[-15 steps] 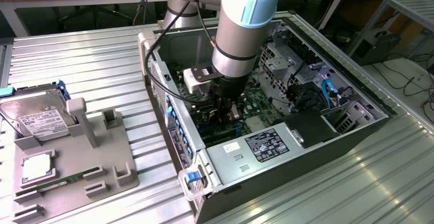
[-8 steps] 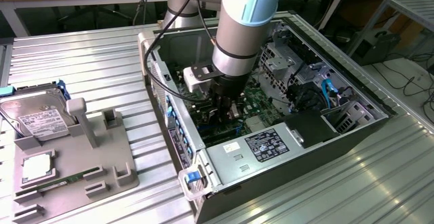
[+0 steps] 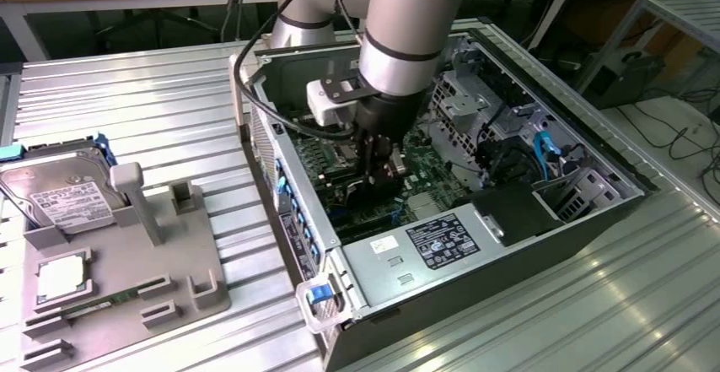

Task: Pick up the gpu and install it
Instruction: 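Insert the gpu into the slot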

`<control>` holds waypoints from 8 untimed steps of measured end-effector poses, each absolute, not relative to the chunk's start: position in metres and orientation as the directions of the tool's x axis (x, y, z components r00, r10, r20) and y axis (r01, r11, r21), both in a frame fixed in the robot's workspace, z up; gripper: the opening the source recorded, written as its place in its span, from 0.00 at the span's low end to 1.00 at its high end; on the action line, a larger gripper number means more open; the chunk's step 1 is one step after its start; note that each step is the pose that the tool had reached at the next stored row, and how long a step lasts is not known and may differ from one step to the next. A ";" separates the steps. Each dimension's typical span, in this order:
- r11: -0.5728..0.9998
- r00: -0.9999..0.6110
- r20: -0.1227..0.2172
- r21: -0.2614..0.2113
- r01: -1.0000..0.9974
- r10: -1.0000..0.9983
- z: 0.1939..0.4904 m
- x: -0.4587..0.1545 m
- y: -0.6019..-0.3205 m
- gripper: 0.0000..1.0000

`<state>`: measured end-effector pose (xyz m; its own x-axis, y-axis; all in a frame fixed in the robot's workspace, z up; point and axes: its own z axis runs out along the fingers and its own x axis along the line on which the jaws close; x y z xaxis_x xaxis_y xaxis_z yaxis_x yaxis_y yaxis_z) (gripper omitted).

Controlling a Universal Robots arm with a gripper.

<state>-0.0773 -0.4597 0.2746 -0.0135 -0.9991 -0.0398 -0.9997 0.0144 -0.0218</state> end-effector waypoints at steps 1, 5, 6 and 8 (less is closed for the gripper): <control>0.014 -0.014 -0.040 -0.022 -1.000 -0.999 0.279 -0.077 -0.460 0.35; 0.014 -0.014 -0.040 -0.022 -1.000 -0.999 0.287 -0.077 -0.460 0.34; 0.015 -0.014 -0.040 -0.022 -1.000 -0.999 0.287 -0.077 -0.460 0.27; 0.014 -0.014 -0.040 -0.022 -1.000 -0.999 0.287 -0.077 -0.460 0.20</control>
<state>-0.0773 -0.4597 0.2866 -0.0135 -0.9991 -0.0398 -0.9997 0.0144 -0.0221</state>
